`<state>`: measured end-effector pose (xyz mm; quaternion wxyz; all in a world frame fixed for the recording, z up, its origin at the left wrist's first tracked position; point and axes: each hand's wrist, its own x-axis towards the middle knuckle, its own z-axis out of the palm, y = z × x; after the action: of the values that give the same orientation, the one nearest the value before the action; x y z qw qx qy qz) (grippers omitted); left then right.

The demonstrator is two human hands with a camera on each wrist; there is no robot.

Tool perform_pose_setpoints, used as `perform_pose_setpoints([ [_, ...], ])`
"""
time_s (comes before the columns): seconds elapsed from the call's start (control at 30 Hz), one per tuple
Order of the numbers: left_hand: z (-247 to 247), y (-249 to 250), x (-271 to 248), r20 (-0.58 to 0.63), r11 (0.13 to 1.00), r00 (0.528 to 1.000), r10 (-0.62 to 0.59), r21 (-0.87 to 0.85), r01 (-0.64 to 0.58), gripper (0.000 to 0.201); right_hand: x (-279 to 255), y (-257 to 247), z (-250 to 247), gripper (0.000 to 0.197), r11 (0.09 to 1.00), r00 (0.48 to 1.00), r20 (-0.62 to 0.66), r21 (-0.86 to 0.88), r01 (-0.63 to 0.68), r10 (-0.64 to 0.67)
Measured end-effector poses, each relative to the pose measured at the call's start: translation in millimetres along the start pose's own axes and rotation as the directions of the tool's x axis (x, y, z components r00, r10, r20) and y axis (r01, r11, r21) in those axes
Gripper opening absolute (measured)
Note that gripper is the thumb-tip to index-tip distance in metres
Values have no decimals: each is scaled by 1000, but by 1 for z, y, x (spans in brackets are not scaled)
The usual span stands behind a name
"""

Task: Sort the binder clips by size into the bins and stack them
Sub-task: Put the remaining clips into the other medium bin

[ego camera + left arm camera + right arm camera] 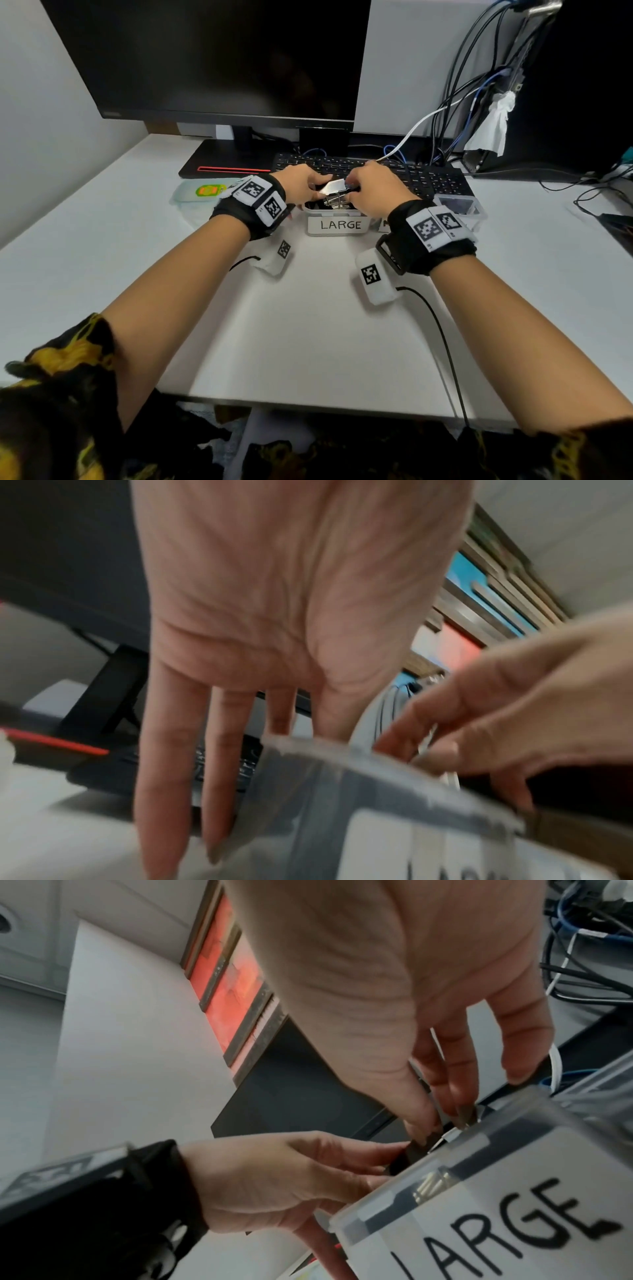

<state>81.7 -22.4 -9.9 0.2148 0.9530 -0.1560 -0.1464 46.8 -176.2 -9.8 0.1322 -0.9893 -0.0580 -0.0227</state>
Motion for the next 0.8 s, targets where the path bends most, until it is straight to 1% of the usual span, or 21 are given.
perform_pose_setpoints([
  [0.07,-4,-2,-4,50,990,998,-39,-132,45,57,3,0,0,31,1000,1000,8,11,0,0],
  [0.17,-7,-7,-11,85,970,994,-63,-229,81,55,5,0,2,32,998,1000,-6,62,0,0],
  [0.2,-8,-9,-13,107,970,993,-57,-230,80,62,7,1,3,33,997,1000,-4,76,7,-7],
  [0.27,-7,-13,-16,130,984,991,-46,-168,68,90,11,1,6,34,996,1000,3,93,13,-13],
  [0.3,-7,-14,-17,116,991,992,-48,-118,62,102,13,1,6,33,994,1000,0,106,8,-8],
  [0.37,-4,-14,-16,68,998,997,-44,-36,46,111,16,0,6,36,986,1000,-14,166,-19,22],
  [0.43,-2,-12,-14,26,999,999,-32,-9,33,106,19,0,3,46,977,1000,-15,213,-22,26],
  [0.5,-1,-13,-12,-11,1000,1000,-20,12,20,93,22,1,1,50,979,999,25,201,27,-32],
  [0.57,-2,-15,-11,-26,999,1000,-9,38,10,85,23,1,-1,39,988,997,40,141,63,-69],
  [0.63,-2,-17,-12,-19,1000,1000,9,29,-8,79,23,2,-1,29,989,999,24,139,44,-48],
  [0.73,-2,-18,-14,-21,998,998,52,45,-51,73,19,2,0,25,988,999,4,151,35,-36],
  [0.8,1,-18,-17,-26,994,996,80,75,-78,73,16,3,0,25,992,998,-16,110,56,-55],
])
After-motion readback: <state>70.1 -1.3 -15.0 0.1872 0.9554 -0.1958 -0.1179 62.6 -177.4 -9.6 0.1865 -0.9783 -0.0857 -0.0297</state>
